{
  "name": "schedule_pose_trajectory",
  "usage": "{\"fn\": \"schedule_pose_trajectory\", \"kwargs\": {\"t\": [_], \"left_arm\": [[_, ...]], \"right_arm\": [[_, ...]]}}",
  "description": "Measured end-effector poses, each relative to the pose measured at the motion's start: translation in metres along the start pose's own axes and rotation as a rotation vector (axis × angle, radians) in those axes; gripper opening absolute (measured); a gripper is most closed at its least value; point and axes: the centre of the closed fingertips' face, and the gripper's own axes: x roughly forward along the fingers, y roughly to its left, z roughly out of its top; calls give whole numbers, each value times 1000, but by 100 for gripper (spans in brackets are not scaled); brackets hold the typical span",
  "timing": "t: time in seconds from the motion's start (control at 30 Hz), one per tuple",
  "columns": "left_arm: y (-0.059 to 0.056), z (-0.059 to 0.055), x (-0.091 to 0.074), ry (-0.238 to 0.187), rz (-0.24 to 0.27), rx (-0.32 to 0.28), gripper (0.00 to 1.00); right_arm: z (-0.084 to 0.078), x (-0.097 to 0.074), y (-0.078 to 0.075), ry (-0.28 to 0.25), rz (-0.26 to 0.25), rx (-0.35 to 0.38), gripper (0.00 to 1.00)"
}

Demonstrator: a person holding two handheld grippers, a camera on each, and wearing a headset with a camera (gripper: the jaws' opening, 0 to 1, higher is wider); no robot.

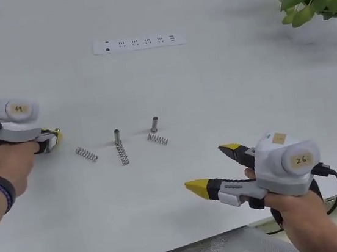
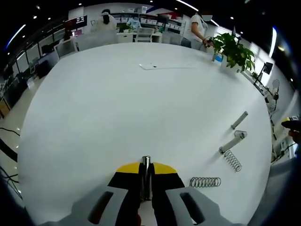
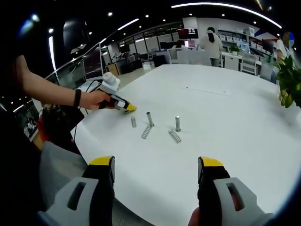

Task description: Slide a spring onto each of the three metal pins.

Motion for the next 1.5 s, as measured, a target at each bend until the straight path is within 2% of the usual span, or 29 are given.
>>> {"fn": "schedule_pose_trajectory", "kwargs": {"t": [0.2,0.7,1.3,1.5], "left_arm": [[0,6,-10,-30,9,-6,0],[0,10,-28,-72,27,-12,0],[-5,5,-37,-78,35,-2,0],[-11,6,-42,-82,29,6,0]], "right_arm": [[1,-1,-2,-5,-4,4,71],[-2,0,5,-10,8,0,71],[-3,-6,5,-31,-3,5,71],[-5,-8,6,-32,-4,7,71]]}}
